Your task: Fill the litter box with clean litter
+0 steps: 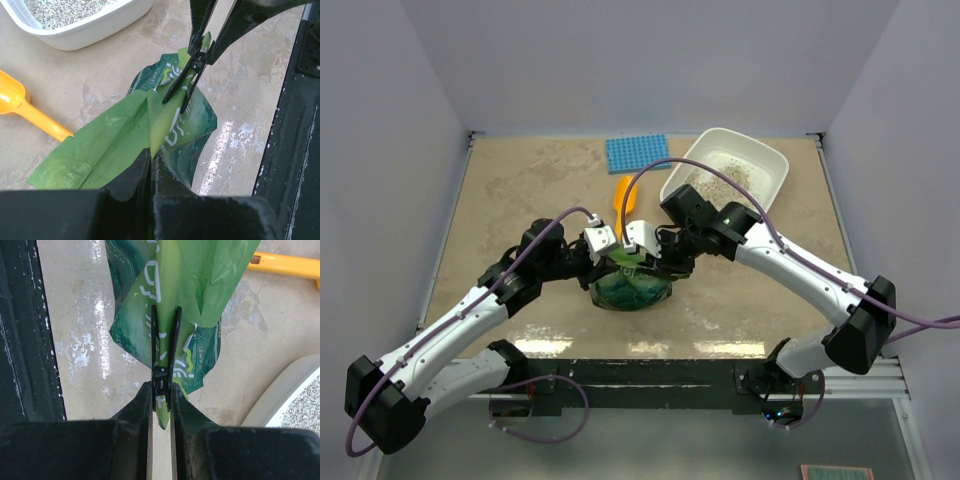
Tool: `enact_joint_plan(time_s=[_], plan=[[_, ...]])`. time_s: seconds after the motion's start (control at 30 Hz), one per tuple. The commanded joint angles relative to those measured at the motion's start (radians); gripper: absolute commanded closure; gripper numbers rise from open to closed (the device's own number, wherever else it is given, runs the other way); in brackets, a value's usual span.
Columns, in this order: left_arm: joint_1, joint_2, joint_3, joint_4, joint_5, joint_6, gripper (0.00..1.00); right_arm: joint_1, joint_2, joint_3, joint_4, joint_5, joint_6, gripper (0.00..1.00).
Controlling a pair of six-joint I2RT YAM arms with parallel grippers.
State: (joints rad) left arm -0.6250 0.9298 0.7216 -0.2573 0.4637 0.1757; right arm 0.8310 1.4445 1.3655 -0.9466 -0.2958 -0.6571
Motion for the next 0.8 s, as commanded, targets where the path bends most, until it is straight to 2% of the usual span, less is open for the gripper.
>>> enact_joint_plan(time_s=[0.0,0.07,0.13,0.17,0.2,0.23,0.57,0.67,0.73,0.77], plan=[[0.001,-0.029,0.006,0.099,0.013,-0.007,1.0,0.007,0.007,-0.052,-0.032,0.017,0.017,1.0],[0.002,-0.031,0.006,0.099,0.015,-0.008,1.0,0.007,0.008,-0.063,-0.003,0.006,0.019,0.97],[0.001,-0.029,0.004,0.099,0.015,-0.008,1.0,0.007,-0.007,-0.075,0.031,0.015,0.043,0.89],[0.001,-0.029,0.004,0.099,0.016,-0.007,1.0,0.005,-0.012,-0.075,0.051,0.012,0.045,0.81],[0.001,-0.031,0.004,0.101,0.016,-0.007,1.0,0.005,-0.019,-0.077,0.057,0.014,0.051,0.62],[0.001,-0.029,0.004,0.101,0.015,-0.008,1.0,0.005,-0.022,-0.075,0.063,0.014,0.053,0.03],[0.001,-0.025,0.004,0.102,0.018,-0.005,1.0,0.002,-0.111,0.023,0.069,0.076,0.091,0.02],[0.002,-0.022,0.01,0.105,0.016,-0.004,1.0,-0.001,-0.16,0.067,0.12,0.19,0.195,0.02],[0.001,-0.019,0.015,0.108,0.012,-0.005,1.0,0.0,-0.182,0.098,0.159,0.328,0.275,0.02],[0.001,-0.016,0.018,0.11,0.01,-0.005,1.0,0.0,-0.193,0.109,0.196,0.39,0.391,0.02]])
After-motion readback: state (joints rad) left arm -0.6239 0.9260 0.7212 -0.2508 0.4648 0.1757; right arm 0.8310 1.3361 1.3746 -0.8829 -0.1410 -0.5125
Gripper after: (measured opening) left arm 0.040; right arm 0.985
